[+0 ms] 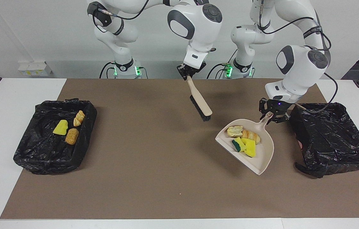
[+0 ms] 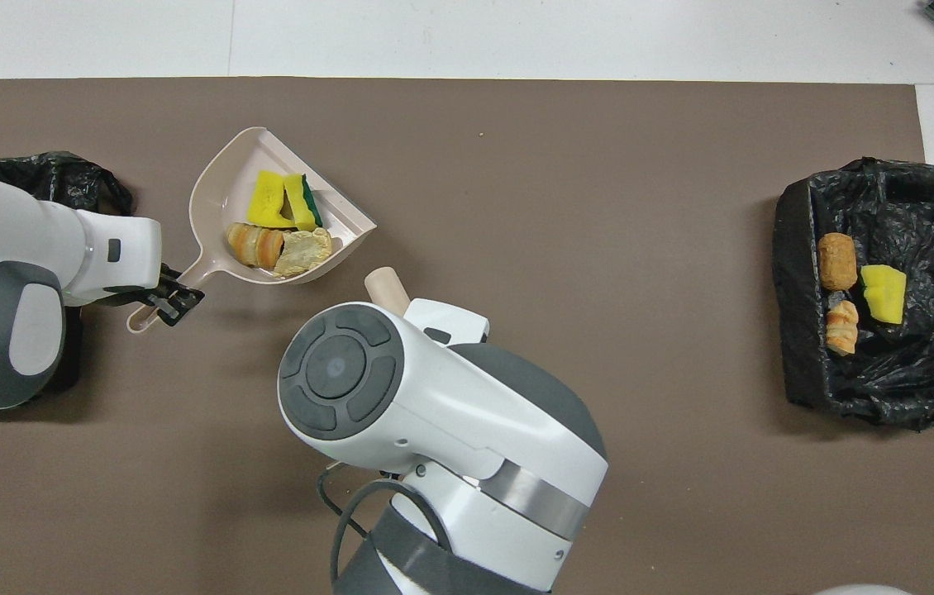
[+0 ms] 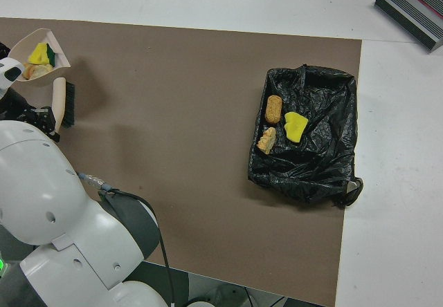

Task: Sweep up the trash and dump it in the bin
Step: 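Carry the loaded dustpan to the left bag while the right gripper withdraws, then tip the dustpan into the left trash bag with the left gripper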

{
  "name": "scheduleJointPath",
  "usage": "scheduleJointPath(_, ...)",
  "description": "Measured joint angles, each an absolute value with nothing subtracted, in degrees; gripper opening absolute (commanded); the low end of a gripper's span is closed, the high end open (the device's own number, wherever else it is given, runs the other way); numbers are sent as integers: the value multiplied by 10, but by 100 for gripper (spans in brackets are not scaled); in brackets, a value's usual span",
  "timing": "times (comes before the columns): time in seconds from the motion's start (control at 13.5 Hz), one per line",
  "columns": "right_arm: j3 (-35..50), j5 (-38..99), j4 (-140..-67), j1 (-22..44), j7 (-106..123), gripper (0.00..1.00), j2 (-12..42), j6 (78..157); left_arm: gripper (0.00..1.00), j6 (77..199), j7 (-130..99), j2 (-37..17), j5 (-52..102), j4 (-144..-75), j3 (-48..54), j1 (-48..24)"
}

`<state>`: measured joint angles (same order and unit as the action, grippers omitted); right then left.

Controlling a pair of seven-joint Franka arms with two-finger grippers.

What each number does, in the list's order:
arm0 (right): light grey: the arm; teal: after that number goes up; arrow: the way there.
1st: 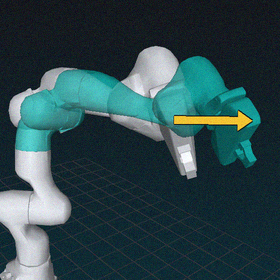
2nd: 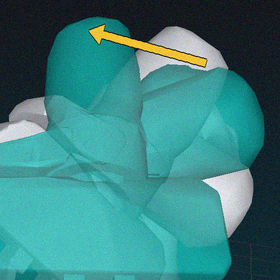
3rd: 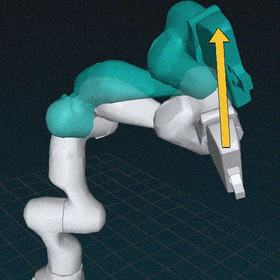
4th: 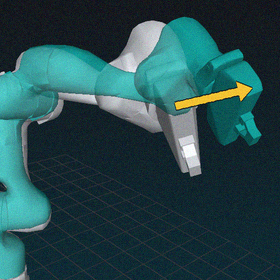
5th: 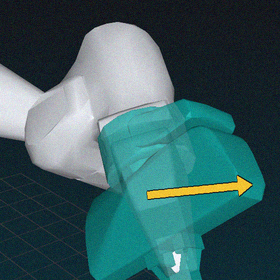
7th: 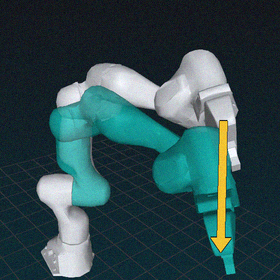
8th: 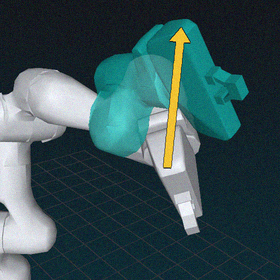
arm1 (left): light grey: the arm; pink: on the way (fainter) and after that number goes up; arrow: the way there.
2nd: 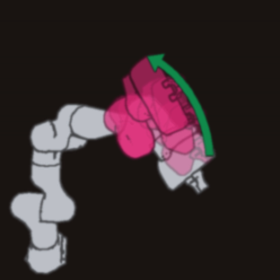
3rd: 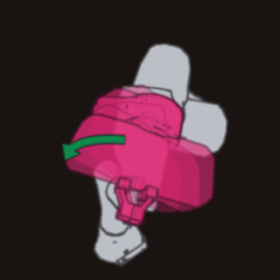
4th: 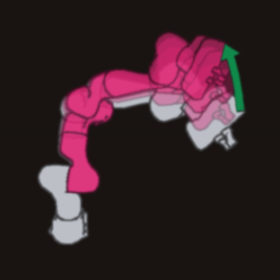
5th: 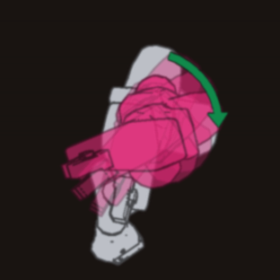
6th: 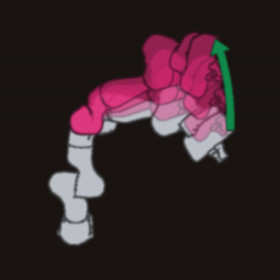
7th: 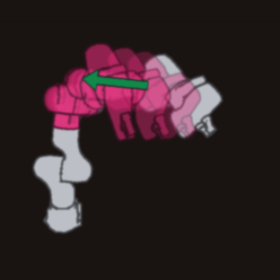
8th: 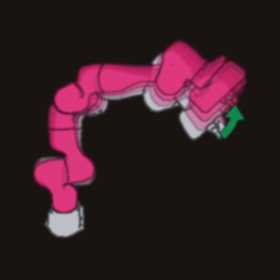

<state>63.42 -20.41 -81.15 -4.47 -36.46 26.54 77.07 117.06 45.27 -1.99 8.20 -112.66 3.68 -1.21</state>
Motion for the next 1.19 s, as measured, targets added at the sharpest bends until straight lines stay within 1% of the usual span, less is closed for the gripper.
scheduleJointPath(0.22,634,-190,-832,-61,-425,0,257,764,0,1132,464,0,82,-1112,36,42)
scheduleJointPath(0.37,632,-160,-861,-72,-456,0,235,777,0,1107,484,3,82,-1094,35,78)
scheduleJointPath(0.52,612,-100,-906,-74,-482,0,189,827,0,1094,490,4,81,-1085,28,101)
scheduleJointPath(0.74,559,15,-1011,-70,-486,0,81,943,0,1087,519,3,48,-1074,15,147)
scheduleJointPath(0.89,546,53,-1080,-68,-486,0,28,1004,0,1087,547,-1,-3,-1055,13,170)
scheduleJointPath(1.04,537,68,-1125,-60,-499,0,4,1041,0,1087,576,-9,-52,-1037,12,194)
scheduleJointPath(1.19,516,86,-1156,-41,-517,0,-11,1070,0,1089,625,-24,-134,-1011,11,212)
